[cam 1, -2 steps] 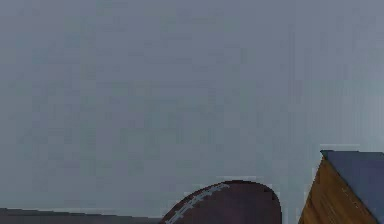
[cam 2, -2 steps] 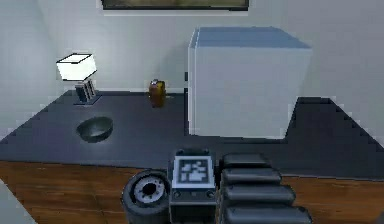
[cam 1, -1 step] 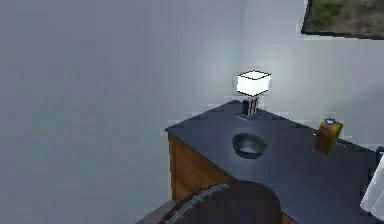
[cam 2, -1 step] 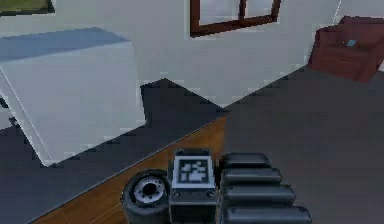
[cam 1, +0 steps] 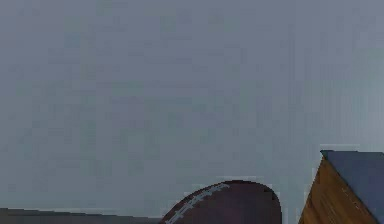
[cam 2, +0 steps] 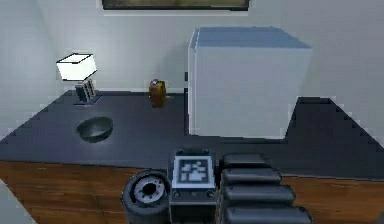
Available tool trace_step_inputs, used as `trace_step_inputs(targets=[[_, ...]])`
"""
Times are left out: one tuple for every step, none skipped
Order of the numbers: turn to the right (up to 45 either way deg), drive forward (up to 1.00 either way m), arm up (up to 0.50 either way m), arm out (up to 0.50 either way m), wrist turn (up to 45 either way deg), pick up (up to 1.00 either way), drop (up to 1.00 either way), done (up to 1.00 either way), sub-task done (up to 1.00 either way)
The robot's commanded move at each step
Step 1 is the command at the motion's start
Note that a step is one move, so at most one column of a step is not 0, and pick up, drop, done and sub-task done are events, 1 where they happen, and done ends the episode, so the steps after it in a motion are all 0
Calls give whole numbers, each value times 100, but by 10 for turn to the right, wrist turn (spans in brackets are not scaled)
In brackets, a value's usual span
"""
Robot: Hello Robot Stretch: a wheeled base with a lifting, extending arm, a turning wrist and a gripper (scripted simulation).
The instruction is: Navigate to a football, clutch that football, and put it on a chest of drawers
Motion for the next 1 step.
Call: trace_step_inputs(targets=[[-270, 0, 0, 0, 0, 0, 0, 0, 0]])
